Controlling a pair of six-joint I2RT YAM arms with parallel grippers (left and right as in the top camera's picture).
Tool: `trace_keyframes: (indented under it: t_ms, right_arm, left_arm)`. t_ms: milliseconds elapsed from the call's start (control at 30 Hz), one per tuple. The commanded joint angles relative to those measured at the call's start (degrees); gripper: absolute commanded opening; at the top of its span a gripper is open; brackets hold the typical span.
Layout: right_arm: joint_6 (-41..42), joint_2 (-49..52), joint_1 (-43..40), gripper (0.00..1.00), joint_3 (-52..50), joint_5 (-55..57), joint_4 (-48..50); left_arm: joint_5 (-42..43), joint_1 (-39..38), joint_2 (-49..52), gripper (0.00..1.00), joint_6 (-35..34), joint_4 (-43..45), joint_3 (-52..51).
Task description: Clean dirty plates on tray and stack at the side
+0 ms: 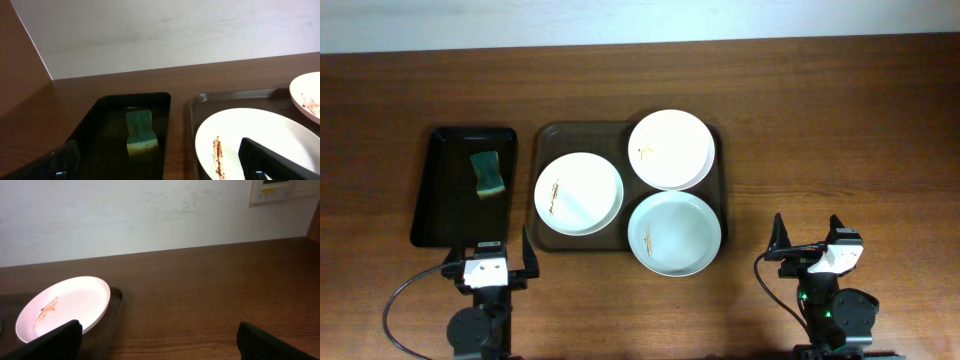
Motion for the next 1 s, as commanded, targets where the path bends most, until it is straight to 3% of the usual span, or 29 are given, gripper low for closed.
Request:
trace_keyframes:
  t_ms: [0,700,967]
  right_arm:
    - [0.15,-0.37,0.42,0.98,-0.37,0.35,-0.22]
    - [0.13,-0.37,0.24,0.98,-0.37,3.65,-0.17]
    - [0.35,-0.37,0.26,0.98,-0.35,-3.45,5.18]
  left_arm:
    - [0.83,-0.02,-0.55,0.99,0.94,-0.17,-0.26]
    - [0.83,-0.02,-0.55,0.99,0.94,-0.17,-0.28]
    - [0.87,-0.02,-0.55,1.00,0.94,-0.15,-0.28]
